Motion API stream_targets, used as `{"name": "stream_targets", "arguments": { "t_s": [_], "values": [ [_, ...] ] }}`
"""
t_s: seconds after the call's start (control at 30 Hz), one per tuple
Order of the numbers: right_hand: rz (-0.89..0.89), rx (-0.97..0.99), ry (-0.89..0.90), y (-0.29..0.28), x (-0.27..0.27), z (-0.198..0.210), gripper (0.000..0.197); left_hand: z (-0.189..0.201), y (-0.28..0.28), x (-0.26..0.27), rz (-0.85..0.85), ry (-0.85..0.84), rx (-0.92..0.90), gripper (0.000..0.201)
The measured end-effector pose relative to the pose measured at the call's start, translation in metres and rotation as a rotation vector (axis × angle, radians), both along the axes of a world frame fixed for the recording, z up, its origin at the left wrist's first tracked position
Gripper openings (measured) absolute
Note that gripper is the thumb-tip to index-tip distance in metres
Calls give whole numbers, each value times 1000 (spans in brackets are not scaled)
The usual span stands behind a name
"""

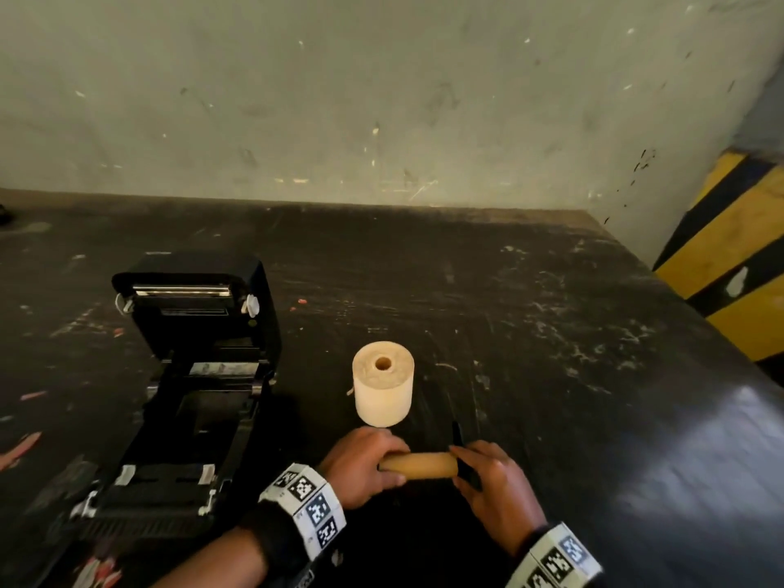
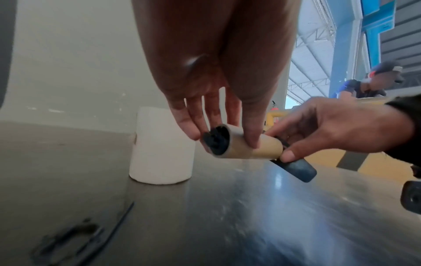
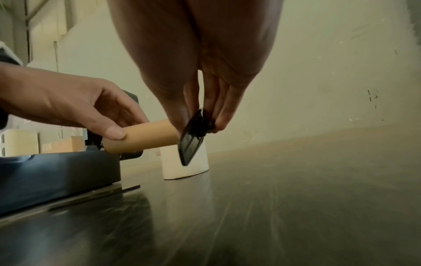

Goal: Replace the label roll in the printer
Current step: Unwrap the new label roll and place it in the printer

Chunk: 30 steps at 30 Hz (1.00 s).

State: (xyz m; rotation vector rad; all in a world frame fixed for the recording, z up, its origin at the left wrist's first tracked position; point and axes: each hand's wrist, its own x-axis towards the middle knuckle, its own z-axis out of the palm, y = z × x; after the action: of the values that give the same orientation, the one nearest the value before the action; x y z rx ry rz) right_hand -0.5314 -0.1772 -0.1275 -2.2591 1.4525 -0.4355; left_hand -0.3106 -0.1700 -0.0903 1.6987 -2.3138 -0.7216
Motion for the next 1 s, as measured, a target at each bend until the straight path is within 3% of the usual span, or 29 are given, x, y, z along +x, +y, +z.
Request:
{"name": "stream_targets", "arguments": {
  "t_s": [0.3,0.53,0.7,0.8,0.9,1.0],
  "values": [
    [-144,-25,99,-36,-50,16,31,6,-15,17,136,-228,-145,28],
    [12,288,214,-16,-19,0,36,-15,-6,8,218,-142,24,33],
    [64,288,242,-5,-4,-5,36,-30,3,-2,163,-189,92,30],
    [72,332,270,-8,-7,5,41,-27,2,-3,139,-252,43,41],
    [60,340,252,-24,-9,26,42,-17,-4,-1,224,-152,-27,47],
    [45,220,187,-51,6,51,34,-11,-20,11,495,81,-140,41]
  ]
}}
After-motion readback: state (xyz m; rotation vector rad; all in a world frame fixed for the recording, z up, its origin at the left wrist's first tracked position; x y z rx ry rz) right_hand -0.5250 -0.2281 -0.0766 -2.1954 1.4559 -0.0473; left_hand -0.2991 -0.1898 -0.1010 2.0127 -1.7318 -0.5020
